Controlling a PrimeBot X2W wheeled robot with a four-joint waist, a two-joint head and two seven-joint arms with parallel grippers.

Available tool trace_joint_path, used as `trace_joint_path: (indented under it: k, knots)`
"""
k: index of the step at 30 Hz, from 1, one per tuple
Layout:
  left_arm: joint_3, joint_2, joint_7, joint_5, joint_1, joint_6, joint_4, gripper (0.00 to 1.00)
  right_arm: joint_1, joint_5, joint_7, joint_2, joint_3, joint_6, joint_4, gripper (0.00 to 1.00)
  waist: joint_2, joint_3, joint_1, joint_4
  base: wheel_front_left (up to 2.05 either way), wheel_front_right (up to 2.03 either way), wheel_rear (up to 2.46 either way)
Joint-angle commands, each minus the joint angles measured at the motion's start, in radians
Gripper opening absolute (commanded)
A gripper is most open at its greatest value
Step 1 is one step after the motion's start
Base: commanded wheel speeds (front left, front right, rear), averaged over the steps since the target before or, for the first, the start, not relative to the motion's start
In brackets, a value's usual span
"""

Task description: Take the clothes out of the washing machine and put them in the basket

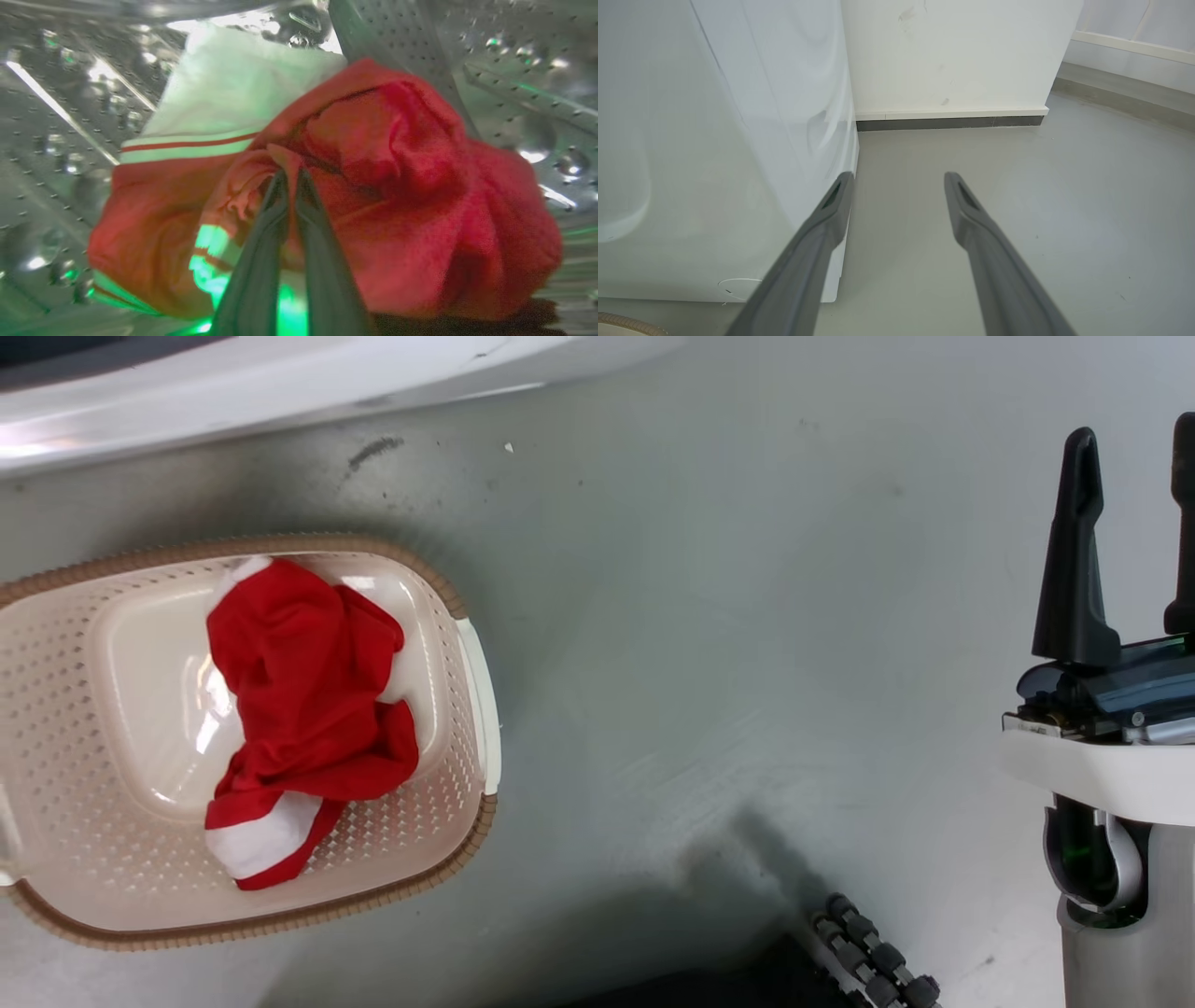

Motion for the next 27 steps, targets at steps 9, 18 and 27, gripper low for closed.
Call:
trace_joint_path:
  k: [9, 18, 27]
  knots:
    - [-0.024, -0.058, -0.236, -0.053, 0.15, -0.022, 0.01, 0.0, 0.039, -0.042, -0.002, 0.001, 0.013, -0.001, 0.037, 1.0, 0.0, -0.172, -0.0001, 0.047, 0.0, 0.0, 0.0]
    - [-0.088, -0.119, -0.396, -0.136, 0.341, -0.023, 0.013, 0.0, 0.1, -0.082, -0.002, 0.001, 0.024, -0.001, 0.07, 1.0, 0.0, -0.329, -0.0001, 0.084, 0.0, 0.0, 0.0]
    - [-0.177, -0.158, -0.543, -0.247, 0.561, -0.024, -0.047, 0.0, 0.183, -0.113, -0.002, 0.001, 0.028, -0.001, 0.099, 1.0, 0.0, -0.484, -0.0001, 0.122, 0.0, 0.0, 0.0]
